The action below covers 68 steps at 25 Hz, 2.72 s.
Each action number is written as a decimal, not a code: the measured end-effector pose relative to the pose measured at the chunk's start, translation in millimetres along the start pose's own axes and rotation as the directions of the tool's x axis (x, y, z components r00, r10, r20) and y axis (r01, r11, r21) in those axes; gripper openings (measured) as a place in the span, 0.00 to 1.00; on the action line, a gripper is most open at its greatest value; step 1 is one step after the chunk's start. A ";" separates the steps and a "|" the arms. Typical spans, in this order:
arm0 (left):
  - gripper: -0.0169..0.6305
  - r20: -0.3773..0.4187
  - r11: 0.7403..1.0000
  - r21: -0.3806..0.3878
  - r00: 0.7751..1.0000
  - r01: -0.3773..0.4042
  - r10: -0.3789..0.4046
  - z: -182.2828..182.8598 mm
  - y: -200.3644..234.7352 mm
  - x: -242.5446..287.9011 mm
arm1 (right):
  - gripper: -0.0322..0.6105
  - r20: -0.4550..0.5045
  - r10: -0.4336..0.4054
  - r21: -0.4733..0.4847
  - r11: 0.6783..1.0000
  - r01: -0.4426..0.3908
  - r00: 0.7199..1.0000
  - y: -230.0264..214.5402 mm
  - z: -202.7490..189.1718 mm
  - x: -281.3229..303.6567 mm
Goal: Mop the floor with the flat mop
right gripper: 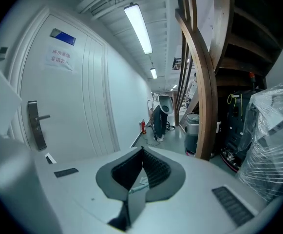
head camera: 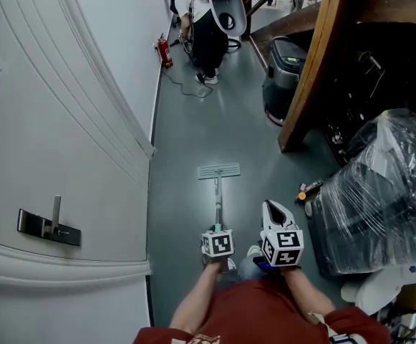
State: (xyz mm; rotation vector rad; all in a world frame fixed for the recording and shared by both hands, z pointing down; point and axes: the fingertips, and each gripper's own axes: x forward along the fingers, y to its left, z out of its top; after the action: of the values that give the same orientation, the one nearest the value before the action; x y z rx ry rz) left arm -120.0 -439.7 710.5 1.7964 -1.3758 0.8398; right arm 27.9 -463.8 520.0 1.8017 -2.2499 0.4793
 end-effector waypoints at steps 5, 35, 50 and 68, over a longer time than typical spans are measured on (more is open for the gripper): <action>0.23 0.003 1.000 -0.003 1.000 -0.005 0.005 -21.5 -11.0 -12.5 | 0.08 -0.008 0.018 -0.020 1.000 -0.018 1.000 5.2 -6.2 -23.7; 0.22 -0.003 0.998 -0.014 0.998 -0.062 0.062 -207.4 -121.8 -122.4 | 0.08 -0.031 0.042 0.030 0.999 -0.041 0.999 -29.7 -121.3 -251.2; 0.22 0.003 1.000 -0.019 1.000 -0.020 0.020 -292.6 -93.5 -189.9 | 0.08 -0.057 0.022 0.008 1.000 -0.021 0.998 53.9 -163.2 -332.0; 0.22 -0.006 1.000 0.005 1.000 -0.005 0.005 -400.6 -81.7 -257.3 | 0.08 -0.036 -0.016 0.005 1.000 0.016 0.999 109.8 -205.3 -449.1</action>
State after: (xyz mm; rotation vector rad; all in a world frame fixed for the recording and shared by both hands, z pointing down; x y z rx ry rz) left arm -126.6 43.2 698.7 1.7930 -1.3760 0.8514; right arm 15.3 41.7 531.7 1.7977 -2.2107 0.5117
